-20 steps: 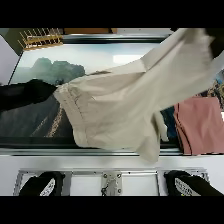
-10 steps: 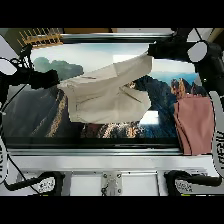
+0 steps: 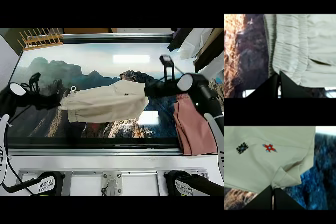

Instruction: Fold the clothes and pants, and hang the long-sleeved shirts on hangers.

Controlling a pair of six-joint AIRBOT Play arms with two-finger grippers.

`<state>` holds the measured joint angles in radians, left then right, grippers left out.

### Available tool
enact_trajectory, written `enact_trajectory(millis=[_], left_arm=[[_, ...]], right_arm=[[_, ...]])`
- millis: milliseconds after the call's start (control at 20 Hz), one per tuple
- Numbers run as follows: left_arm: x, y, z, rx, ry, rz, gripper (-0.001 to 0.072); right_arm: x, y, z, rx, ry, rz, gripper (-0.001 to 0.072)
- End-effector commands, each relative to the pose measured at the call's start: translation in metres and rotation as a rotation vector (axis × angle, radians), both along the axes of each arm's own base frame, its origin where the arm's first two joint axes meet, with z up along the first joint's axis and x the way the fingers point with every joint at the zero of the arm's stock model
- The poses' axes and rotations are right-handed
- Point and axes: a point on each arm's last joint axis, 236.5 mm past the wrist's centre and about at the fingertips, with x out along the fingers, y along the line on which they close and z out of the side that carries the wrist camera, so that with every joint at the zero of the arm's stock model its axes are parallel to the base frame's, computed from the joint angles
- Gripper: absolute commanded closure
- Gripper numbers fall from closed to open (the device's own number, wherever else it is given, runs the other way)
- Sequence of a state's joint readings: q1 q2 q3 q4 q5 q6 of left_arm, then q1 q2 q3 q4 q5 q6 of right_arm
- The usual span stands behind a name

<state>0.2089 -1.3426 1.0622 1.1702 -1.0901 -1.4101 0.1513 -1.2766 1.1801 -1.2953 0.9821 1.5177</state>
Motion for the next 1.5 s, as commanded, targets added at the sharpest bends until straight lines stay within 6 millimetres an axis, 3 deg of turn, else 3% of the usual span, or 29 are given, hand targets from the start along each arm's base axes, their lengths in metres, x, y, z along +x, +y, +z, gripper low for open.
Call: enact_trajectory(millis=[0,200,400,450,500,550,600,700,850,950,1000,1050,1100,1250,1450], left_arm=[[-0.033,-0.004,-0.045,-0.003,0.073,0.009,0.0699],[-0.049,-0.018,-0.069,-0.067,0.095,0.055,0.0699],[-0.054,-0.021,-0.068,-0.078,0.104,0.053,0.0699],[-0.053,-0.022,-0.064,-0.080,0.093,0.053,0.0699],[-0.051,-0.021,-0.058,-0.075,0.074,0.051,0.0642],[-0.049,-0.021,-0.050,-0.071,0.048,0.052,0.0353],[-0.045,-0.018,-0.037,-0.059,0.010,0.051,0.0198],[-0.040,-0.015,-0.004,-0.037,-0.067,0.035,0.0198],[-0.040,-0.021,0.043,-0.043,-0.168,0.040,0.0199],[-0.040,-0.034,0.064,-0.051,-0.228,0.030,0.0222],[-0.040,-0.042,0.071,-0.056,-0.248,0.022,0.0387],[-0.041,-0.053,0.078,-0.065,-0.266,0.010,0.0618],[-0.041,-0.064,0.083,-0.073,-0.283,-0.008,0.0699],[-0.047,-0.108,0.089,-0.118,-0.287,-0.065,0.0698],[-0.052,-0.149,0.095,-0.157,-0.312,-0.124,0.0699]], right_arm=[[-0.036,-0.011,-0.068,-0.023,0.084,-0.031,0.0713],[-0.041,-0.016,-0.098,-0.031,0.090,-0.059,0.0711],[-0.043,-0.005,-0.097,0.031,0.113,-0.082,0.0696],[-0.044,0.000,-0.096,0.060,0.124,-0.092,0.0579],[-0.043,0.004,-0.094,0.086,0.127,-0.102,0.0306],[-0.042,0.007,-0.089,0.108,0.123,-0.110,0.0126],[-0.039,0.006,-0.082,0.117,0.109,-0.117,0.0123],[-0.030,-0.008,-0.055,0.149,0.082,-0.152,0.0117],[-0.023,-0.054,-0.023,0.210,0.120,-0.221,0.0116],[-0.015,-0.086,-0.020,0.276,0.137,-0.261,0.0115],[-0.009,-0.100,-0.025,0.319,0.148,-0.292,0.0096],[-0.004,-0.110,-0.034,0.360,0.164,-0.316,0.0052],[0.003,-0.116,-0.044,0.404,0.180,-0.337,0.0048],[0.025,-0.113,-0.082,0.495,0.242,-0.310,0.0052],[0.053,-0.078,-0.116,0.604,0.332,-0.248,0.0056]])
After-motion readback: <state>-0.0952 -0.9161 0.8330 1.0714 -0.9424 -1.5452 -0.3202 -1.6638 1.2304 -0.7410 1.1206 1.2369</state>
